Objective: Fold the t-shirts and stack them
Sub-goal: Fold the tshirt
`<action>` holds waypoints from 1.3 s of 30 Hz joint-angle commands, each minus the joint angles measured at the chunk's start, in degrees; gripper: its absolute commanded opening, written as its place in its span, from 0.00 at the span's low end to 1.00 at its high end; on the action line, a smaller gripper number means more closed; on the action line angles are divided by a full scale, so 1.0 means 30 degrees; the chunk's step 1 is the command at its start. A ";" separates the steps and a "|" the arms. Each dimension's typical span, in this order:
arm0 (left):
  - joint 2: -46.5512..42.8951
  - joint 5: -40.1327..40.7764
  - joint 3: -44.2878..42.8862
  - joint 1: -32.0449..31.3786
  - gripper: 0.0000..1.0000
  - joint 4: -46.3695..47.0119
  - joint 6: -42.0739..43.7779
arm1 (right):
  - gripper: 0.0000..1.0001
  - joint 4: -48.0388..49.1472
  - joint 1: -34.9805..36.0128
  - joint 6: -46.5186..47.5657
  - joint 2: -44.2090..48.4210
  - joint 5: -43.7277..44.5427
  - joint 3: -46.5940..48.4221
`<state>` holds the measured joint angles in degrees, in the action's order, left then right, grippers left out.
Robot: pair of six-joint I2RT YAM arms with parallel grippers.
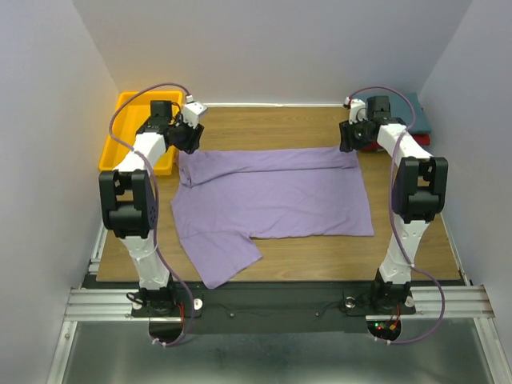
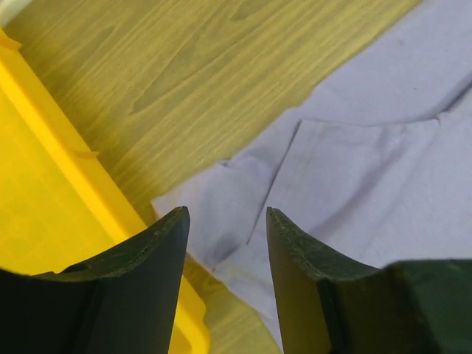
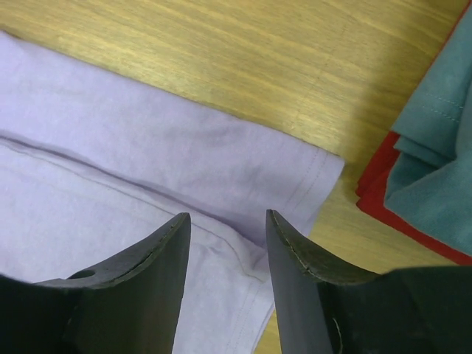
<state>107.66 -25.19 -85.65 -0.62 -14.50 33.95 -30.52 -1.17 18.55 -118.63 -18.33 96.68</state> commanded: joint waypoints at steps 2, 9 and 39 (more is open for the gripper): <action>0.1644 0.0368 -0.1275 0.0061 0.64 -0.1581 -0.0507 | 0.52 -0.1192 -0.0138 0.0439 -0.0710 -0.0922 0.0936; 0.2348 0.1014 -0.1247 0.0061 0.65 -0.2431 -0.0215 | 0.52 -0.1837 -0.0138 0.0966 -0.1121 -0.0688 0.0731; -0.5240 -0.2353 0.7457 -0.1374 0.46 -0.6825 0.8223 | 0.45 -0.2364 -0.0138 0.1611 -0.0770 0.0484 0.1082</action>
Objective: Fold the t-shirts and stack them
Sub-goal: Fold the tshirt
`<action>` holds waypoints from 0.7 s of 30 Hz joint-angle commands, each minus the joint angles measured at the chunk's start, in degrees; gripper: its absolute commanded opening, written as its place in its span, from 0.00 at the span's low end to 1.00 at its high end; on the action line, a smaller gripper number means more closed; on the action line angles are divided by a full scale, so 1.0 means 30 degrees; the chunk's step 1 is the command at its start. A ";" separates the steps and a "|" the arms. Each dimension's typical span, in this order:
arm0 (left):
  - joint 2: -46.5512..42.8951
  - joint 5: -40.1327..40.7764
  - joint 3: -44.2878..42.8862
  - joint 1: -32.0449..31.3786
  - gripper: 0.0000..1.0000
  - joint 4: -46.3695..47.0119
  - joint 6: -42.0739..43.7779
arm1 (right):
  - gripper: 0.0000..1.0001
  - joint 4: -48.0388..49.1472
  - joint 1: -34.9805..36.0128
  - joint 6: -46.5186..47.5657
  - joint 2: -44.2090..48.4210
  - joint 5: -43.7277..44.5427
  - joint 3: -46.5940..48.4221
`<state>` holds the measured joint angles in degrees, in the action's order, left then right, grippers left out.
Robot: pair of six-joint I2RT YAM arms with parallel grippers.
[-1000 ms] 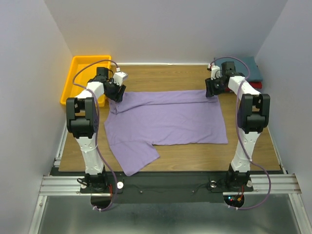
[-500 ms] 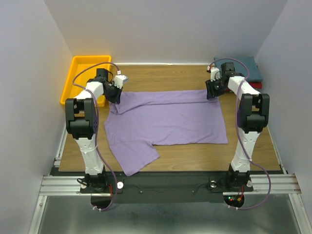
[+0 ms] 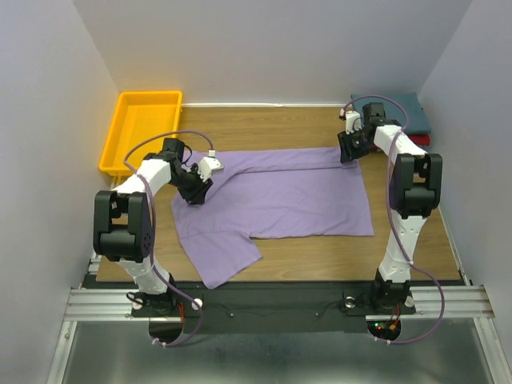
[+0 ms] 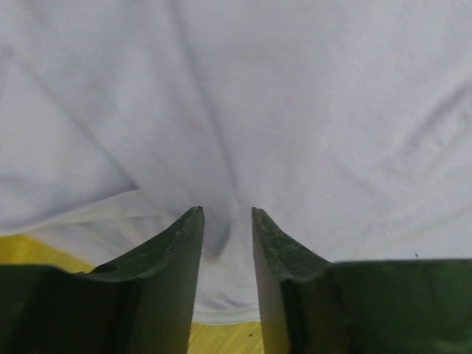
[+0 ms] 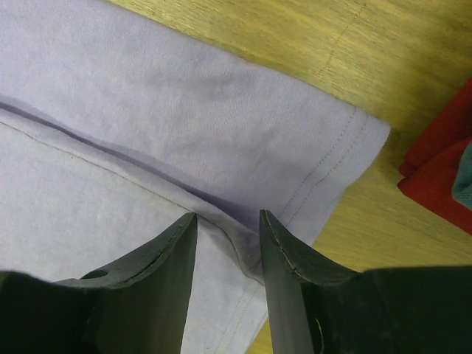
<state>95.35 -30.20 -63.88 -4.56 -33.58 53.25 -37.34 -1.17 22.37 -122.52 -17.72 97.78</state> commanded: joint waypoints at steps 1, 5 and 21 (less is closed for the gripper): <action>-0.1139 -0.0977 -0.0091 -0.0005 0.47 -0.0495 0.1674 | 0.45 -0.0092 -0.0138 0.0365 0.0556 0.0280 0.0718; -0.0322 -0.2093 -0.2345 0.0200 0.50 0.0439 -0.0958 | 0.45 -0.0208 -0.0138 0.0365 0.0615 0.0163 0.0835; 0.6975 -0.2151 -0.8765 0.0084 0.68 0.3021 -0.6296 | 0.53 -0.1819 -0.0138 0.1918 -0.0585 -0.0628 0.2505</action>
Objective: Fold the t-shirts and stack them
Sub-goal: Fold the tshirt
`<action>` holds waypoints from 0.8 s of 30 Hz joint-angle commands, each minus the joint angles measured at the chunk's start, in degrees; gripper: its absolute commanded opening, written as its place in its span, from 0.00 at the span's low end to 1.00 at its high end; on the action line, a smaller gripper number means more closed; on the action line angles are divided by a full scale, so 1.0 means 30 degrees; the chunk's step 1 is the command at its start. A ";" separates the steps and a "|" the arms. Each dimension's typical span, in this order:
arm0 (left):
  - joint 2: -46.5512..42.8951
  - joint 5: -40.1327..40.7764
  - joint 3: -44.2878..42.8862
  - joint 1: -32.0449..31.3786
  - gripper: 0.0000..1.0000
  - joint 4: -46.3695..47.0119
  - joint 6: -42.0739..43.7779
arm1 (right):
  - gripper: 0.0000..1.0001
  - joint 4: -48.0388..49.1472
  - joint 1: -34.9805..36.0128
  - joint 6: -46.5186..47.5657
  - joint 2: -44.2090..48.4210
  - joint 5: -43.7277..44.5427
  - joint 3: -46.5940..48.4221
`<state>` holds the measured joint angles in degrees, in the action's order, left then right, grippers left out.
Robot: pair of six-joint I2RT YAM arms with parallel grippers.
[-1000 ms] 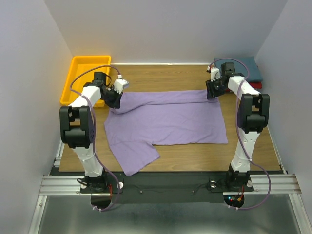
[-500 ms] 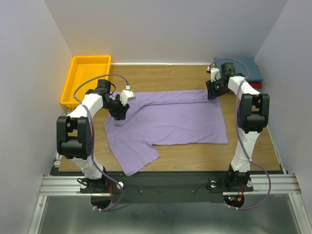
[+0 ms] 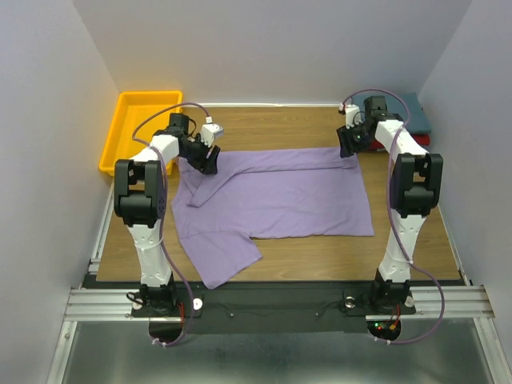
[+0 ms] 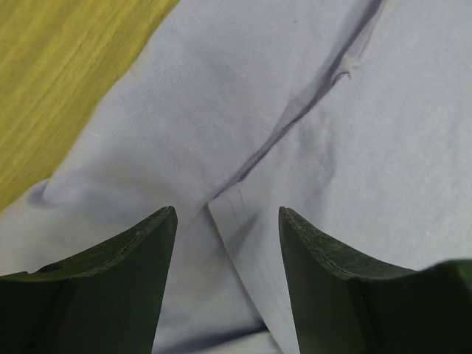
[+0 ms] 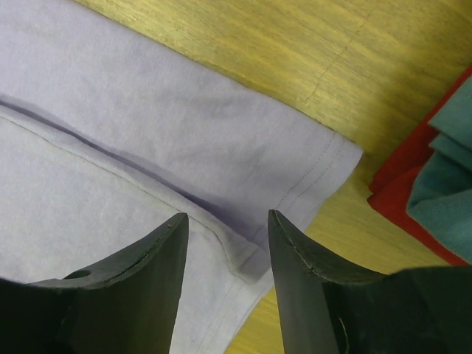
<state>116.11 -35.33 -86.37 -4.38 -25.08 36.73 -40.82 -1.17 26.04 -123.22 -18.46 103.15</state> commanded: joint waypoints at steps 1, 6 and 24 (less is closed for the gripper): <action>0.0171 -0.0498 -0.1327 -0.0004 0.66 0.0157 -0.0788 | 0.54 -0.0720 -0.0138 0.0752 -0.0440 -0.0351 0.0771; 0.0203 -0.0906 -0.1124 -0.0267 0.49 -0.0164 -0.0613 | 0.54 -0.0837 -0.0138 0.0899 -0.0500 -0.0175 0.0801; -0.5040 -0.0969 0.5816 -0.3722 0.17 -0.3212 0.4863 | 0.49 -0.0925 -0.0167 0.1427 -0.0119 0.0411 0.1562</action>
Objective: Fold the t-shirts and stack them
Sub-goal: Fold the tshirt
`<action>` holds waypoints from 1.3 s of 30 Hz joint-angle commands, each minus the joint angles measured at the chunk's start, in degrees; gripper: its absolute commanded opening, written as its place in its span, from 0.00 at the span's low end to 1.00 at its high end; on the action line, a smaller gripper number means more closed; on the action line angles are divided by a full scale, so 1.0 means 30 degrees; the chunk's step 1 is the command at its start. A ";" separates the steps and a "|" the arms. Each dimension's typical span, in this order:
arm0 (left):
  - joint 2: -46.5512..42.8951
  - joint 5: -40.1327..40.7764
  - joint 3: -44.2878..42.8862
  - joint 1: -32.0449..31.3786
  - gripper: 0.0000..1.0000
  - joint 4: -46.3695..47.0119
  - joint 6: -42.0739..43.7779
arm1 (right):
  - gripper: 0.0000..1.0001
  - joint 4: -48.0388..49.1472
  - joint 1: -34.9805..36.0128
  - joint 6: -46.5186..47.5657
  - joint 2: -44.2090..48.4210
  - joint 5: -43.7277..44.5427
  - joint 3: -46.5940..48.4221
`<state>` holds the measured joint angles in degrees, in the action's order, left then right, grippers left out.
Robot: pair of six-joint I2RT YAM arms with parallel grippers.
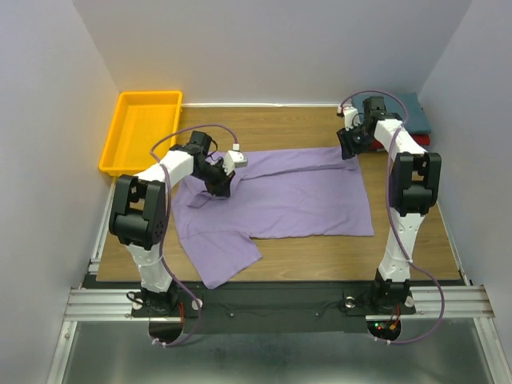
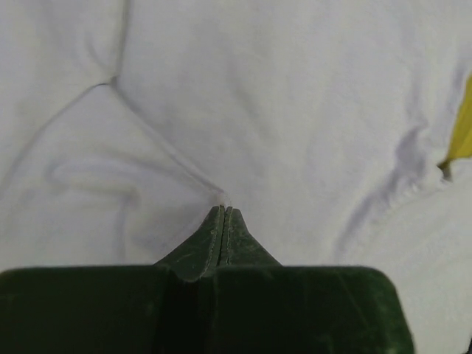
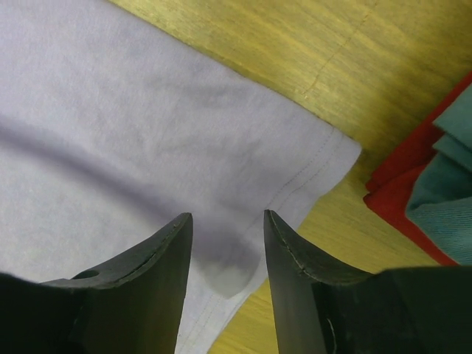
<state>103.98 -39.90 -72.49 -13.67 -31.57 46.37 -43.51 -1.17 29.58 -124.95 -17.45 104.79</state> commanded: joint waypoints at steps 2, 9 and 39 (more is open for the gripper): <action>-0.1116 0.0819 0.1282 -0.0658 0.47 -0.1193 0.1974 | 0.49 -0.0029 -0.0167 0.0247 0.0370 0.0046 0.1075; -0.0972 -0.0673 -0.1756 -0.0629 0.57 -0.1258 0.0573 | 0.43 -0.0292 -0.0109 0.0012 -0.0362 -0.0656 0.1251; -0.2169 0.5945 0.3215 -0.1858 0.38 0.6334 -0.8600 | 0.37 -0.0586 0.0009 -0.0251 -0.0979 0.1511 0.0958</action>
<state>102.78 -25.87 -63.96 -18.92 -15.44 24.82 -44.49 -1.04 29.69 -130.13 -13.89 107.42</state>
